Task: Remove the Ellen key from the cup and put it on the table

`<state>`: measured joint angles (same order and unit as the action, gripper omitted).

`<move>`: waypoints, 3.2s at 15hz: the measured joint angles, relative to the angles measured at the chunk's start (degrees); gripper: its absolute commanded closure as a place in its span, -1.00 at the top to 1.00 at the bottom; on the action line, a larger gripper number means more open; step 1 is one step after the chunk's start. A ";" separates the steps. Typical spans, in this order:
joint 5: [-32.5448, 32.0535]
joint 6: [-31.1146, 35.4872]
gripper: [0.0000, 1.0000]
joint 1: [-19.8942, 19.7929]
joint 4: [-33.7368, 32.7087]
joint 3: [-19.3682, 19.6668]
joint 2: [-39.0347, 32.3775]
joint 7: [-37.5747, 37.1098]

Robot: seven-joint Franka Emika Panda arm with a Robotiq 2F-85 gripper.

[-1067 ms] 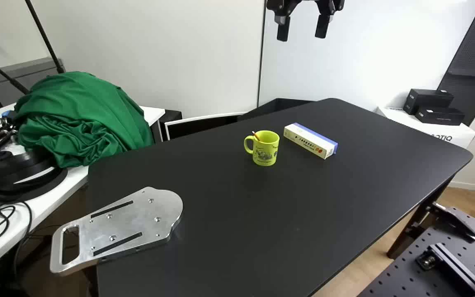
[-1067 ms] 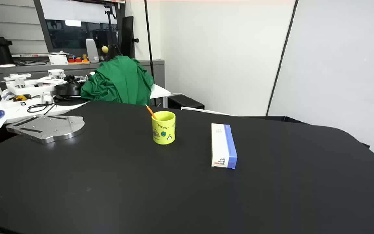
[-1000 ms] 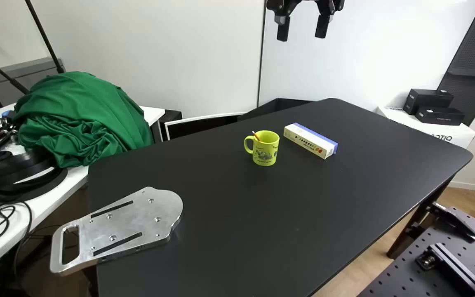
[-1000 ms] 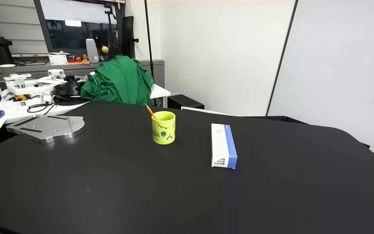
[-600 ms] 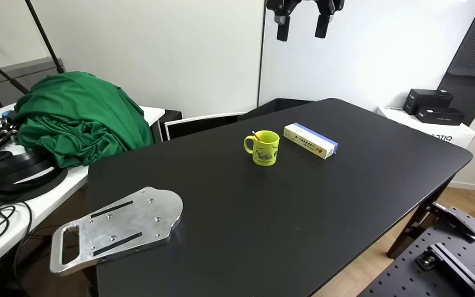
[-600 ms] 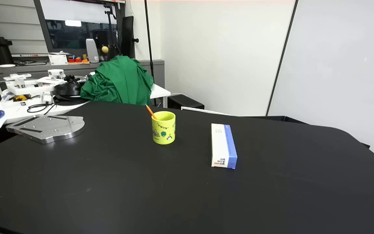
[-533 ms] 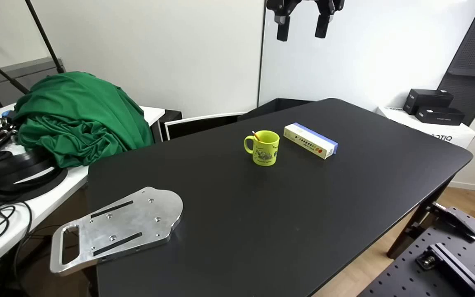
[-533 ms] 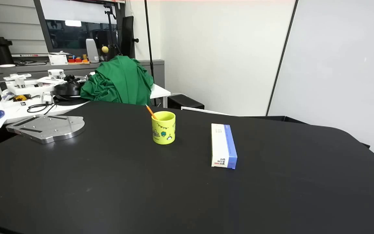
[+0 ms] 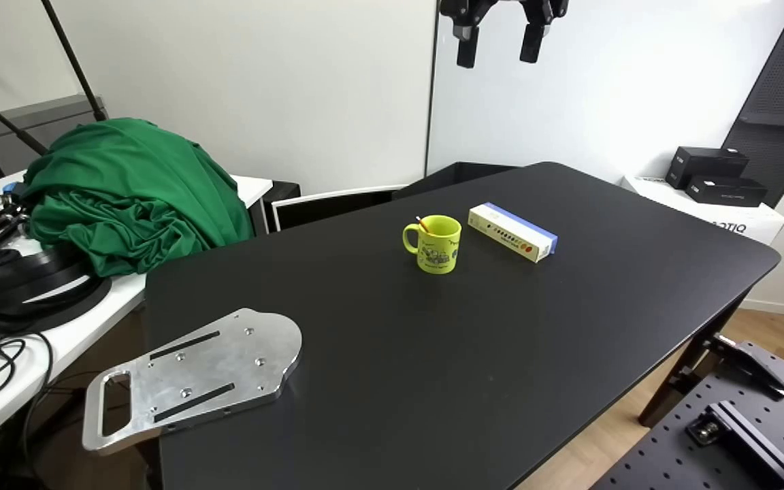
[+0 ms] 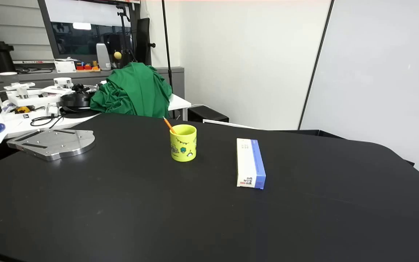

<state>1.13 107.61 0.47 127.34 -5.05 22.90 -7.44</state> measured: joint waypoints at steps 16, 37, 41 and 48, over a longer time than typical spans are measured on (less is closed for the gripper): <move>-20.00 17.24 1.00 -1.09 -4.91 -4.23 -13.49 -15.63; -31.55 20.32 1.00 8.45 -18.62 5.09 -47.05 -35.61; -31.24 21.21 1.00 9.31 -18.76 6.60 -49.12 -35.61; -30.36 21.15 1.00 10.13 -18.77 8.58 -50.73 -35.61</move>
<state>-29.24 128.76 10.60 108.57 3.52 -27.83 -43.05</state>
